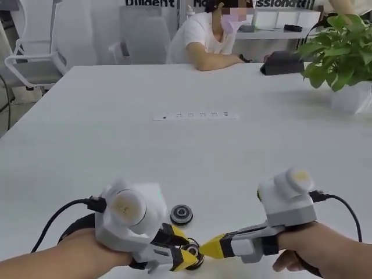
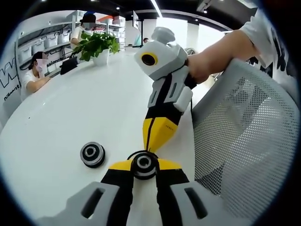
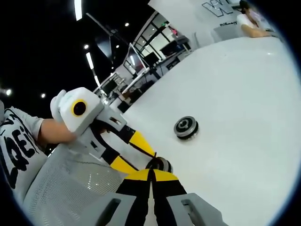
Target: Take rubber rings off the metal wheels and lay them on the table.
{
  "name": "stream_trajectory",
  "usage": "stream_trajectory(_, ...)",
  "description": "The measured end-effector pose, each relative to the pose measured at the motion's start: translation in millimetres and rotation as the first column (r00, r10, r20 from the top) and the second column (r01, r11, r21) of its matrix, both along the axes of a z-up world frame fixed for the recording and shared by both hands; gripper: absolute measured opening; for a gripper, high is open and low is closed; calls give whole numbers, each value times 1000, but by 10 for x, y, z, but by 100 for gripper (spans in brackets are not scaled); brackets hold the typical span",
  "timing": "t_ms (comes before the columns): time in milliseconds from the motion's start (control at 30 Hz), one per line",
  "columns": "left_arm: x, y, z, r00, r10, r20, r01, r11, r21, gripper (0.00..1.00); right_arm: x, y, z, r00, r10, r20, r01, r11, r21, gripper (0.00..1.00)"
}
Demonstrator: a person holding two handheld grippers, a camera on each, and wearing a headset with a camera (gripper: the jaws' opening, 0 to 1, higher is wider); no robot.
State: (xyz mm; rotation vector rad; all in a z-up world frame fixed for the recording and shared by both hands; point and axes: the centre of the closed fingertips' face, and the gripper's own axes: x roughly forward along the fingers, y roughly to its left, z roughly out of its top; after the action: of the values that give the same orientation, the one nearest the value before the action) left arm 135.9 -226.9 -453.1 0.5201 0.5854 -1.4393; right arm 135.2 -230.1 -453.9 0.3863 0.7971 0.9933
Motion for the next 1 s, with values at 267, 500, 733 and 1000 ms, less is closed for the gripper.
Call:
stream_trajectory(267,-102,71,154,999,-31,-13,31,999,-20,23,8,7,75,1000,-1,3,1,1000,14,0)
stream_trajectory(500,-97,220,287,1000,-21,-14,20,999,-36,29,2,62,166,1000,16,7,-16,1000,22,0)
stream_trajectory(733,-15,446,392,1000,26,-3,-26,998,-53,35,21,159,239,999,36,14,-36,999,26,0)
stream_trajectory(1000,74,660,487,996,84,-8,-84,993,-79,40,80,252,266,999,47,17,-48,999,21,0)
